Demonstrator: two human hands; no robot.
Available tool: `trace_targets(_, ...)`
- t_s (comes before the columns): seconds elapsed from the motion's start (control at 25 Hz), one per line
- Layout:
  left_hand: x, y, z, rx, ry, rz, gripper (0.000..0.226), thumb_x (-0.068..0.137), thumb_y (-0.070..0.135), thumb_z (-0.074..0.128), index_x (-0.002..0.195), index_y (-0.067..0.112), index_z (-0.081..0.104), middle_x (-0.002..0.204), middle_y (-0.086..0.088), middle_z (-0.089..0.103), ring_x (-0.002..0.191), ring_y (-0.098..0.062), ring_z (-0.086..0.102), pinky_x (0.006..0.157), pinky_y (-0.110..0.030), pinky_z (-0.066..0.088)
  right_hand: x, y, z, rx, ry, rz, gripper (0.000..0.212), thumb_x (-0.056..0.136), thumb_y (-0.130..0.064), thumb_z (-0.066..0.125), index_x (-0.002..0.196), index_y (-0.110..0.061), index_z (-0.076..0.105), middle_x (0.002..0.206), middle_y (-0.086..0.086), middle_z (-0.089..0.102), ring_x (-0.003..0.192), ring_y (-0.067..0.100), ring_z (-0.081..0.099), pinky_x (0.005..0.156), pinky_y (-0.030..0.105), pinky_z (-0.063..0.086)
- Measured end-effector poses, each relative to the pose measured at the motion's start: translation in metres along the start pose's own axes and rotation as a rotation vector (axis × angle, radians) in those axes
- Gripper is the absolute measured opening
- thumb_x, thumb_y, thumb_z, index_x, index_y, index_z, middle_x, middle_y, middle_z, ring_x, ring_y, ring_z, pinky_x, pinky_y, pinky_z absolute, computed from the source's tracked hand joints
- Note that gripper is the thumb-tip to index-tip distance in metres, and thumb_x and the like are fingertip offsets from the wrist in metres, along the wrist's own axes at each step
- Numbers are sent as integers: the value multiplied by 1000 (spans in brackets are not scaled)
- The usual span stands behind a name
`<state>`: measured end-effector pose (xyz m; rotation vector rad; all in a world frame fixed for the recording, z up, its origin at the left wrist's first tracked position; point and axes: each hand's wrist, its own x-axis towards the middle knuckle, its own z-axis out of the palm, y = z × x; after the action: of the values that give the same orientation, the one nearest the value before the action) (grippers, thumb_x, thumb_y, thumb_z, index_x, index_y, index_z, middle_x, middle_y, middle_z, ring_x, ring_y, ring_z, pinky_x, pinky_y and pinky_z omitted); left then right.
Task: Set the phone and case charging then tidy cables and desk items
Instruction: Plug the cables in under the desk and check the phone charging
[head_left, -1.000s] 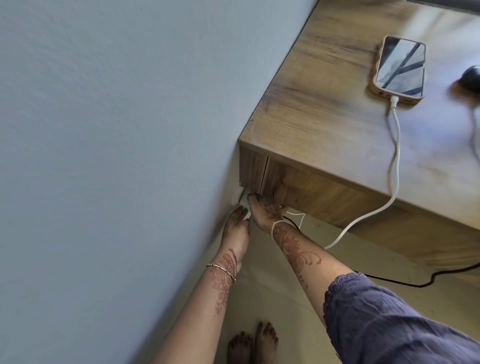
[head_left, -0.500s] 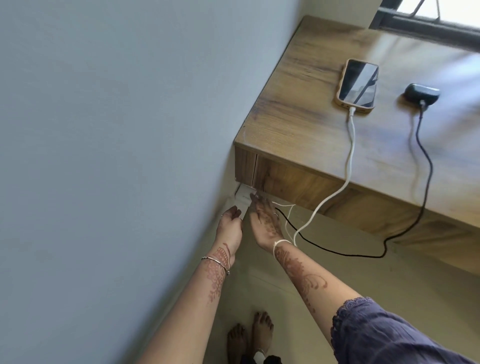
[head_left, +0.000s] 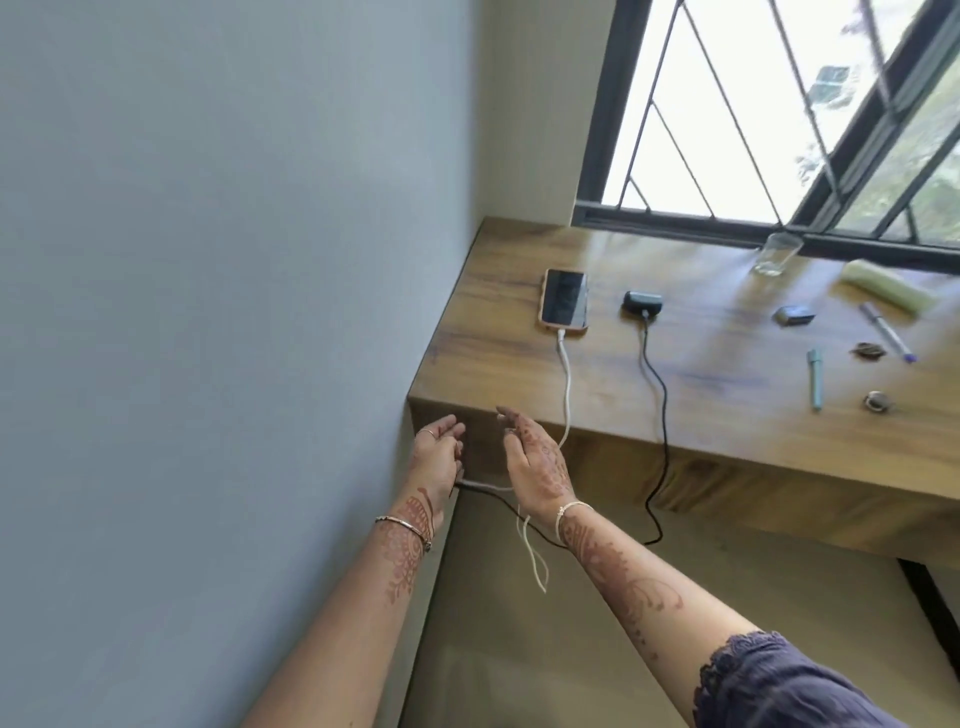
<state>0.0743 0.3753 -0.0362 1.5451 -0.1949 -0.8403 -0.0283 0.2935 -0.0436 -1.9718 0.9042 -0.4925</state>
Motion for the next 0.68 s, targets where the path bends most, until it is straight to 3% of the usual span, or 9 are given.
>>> trace_targets(0.04, 3, 9, 8, 1, -11, 17, 36, 97, 4, 34, 128, 11, 50, 119, -1, 59, 88, -8, 54, 76, -24, 45, 6, -6, -11, 6, 32, 0, 40, 97, -25, 38, 136, -31, 46, 133, -7, 56, 124, 8, 48, 110, 28, 34)
trace_targets(0.2, 19, 30, 40, 17, -70, 34, 31, 97, 9, 40, 125, 11, 53, 124, -6, 61, 109, -24, 57, 97, -36, 45, 32, -13, -43, 44, 142, -11, 35, 98, -28, 39, 131, -33, 47, 126, -4, 60, 118, 13, 53, 102, 28, 37)
trace_targets(0.32, 33, 39, 66, 12, -103, 51, 29, 97, 8, 42, 123, 10, 54, 123, -9, 61, 98, -23, 58, 84, -31, 49, 58, -3, -62, 34, 229, -18, 33, 98, -29, 41, 129, -30, 50, 126, -2, 61, 118, 16, 53, 104, 32, 40)
trace_targets(0.44, 53, 48, 89, 3, -79, 70, 27, 96, 7, 44, 119, 11, 56, 111, -4, 64, 80, -10, 54, 67, -22, 44, 88, 11, -78, 16, 248, -7, 33, 98, -30, 41, 128, -27, 53, 124, -4, 61, 117, 14, 53, 103, 29, 38)
trace_targets(0.56, 78, 55, 110, -13, -40, 66, 24, 94, 3, 44, 114, 12, 56, 100, 1, 63, 71, -5, 52, 63, -19, 42, 117, 26, -96, 8, 227, 8, 34, 96, -31, 41, 129, -28, 52, 127, -6, 60, 120, 14, 52, 107, 30, 36)
trace_targets(0.68, 105, 61, 129, 5, 9, 67, 25, 93, 3, 46, 113, 12, 57, 97, 3, 63, 73, -5, 53, 64, -18, 43, 151, 37, -118, -15, 175, 36, 40, 96, -26, 44, 135, -25, 47, 133, -7, 55, 126, 12, 47, 106, 20, 25)
